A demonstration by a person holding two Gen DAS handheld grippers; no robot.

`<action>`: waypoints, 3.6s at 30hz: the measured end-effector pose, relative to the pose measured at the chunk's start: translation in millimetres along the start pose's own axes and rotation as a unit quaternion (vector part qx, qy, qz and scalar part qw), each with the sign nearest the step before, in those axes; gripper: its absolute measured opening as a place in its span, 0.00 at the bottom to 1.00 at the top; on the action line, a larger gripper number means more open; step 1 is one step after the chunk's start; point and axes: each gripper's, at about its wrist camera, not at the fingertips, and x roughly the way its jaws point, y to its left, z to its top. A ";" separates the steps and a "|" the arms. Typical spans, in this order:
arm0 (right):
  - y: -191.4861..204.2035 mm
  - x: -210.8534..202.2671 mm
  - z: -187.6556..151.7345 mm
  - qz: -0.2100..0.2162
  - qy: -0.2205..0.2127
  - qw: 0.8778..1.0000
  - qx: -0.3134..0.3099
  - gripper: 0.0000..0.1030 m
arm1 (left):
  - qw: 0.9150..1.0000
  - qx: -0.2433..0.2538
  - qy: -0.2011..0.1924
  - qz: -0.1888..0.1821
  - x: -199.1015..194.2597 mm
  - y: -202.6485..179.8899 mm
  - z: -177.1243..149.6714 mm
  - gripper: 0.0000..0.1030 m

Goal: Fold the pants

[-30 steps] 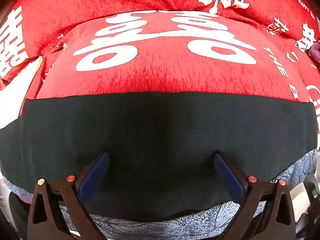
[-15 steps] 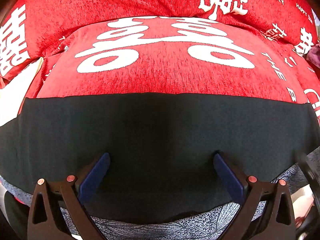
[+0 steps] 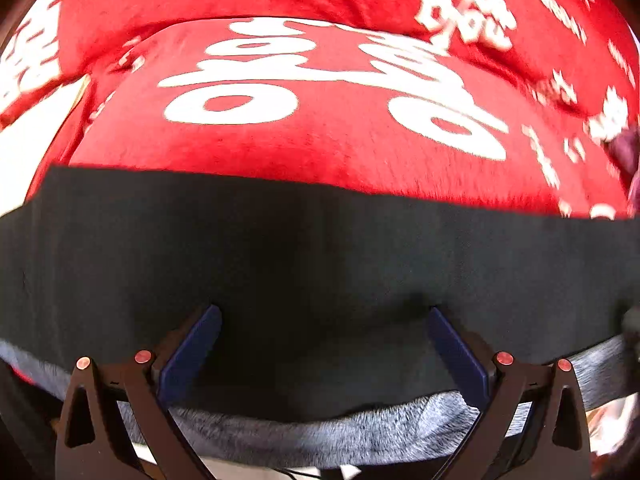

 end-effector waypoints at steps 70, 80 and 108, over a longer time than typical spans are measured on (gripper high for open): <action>228.6 29.8 -112.7 0.130 0.125 0.966 -0.186 0.90 | 0.977 0.057 -0.001 -0.206 -58.8 181.7 -43.5 1.00; 161.9 40.9 -98.6 0.194 0.143 0.970 -0.011 0.90 | 0.984 0.064 -0.002 -0.167 -29.2 171.2 -41.7 1.00; 231.1 118.0 -46.5 0.031 0.162 0.978 -0.128 1.00 | 0.990 0.048 -0.083 -0.103 -60.5 196.6 -50.9 1.00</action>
